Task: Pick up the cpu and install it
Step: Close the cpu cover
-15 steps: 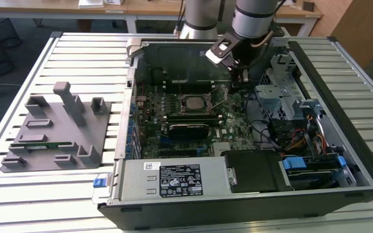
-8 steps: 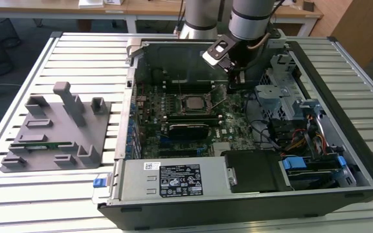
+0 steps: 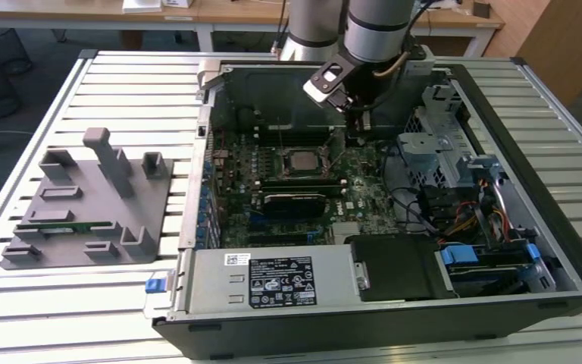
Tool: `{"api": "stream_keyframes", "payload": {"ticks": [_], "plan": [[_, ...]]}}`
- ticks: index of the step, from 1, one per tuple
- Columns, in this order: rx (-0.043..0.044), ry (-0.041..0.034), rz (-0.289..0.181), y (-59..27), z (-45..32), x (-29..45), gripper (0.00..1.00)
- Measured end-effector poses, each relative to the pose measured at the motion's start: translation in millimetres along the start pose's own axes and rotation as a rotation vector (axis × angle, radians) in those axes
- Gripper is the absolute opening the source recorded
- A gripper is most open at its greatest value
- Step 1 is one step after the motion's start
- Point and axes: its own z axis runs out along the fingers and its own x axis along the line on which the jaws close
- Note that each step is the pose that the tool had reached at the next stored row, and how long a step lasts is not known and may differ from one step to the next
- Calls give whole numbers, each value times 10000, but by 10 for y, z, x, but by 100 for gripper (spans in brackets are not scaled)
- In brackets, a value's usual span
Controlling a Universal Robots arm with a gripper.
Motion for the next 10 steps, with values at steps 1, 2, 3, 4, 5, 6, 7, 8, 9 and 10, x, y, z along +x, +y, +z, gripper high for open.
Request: {"api": "stream_keyframes", "payload": {"ticks": [1, 2, 3, 4, 5, 6, 7, 8, 9, 10], "plan": [[0, 0, 0, -13, 0, 0, 11], [0, -1, 0, -25, -1, 1, 11], [0, 0, 0, -39, -1, 1, 11], [0, -1, 1, -53, -1, 1, 11], [0, -1, 1, -66, -1, 1, 11], [0, 0, 0, -80, -1, 1, 11], [0, 0, 1, -94, -2, 1, 11], [0, -1, 0, -108, -2, 1, 11], [0, -1, 0, -122, -2, 2, 11], [0, 0, 1, -136, -2, 2, 11]]}}
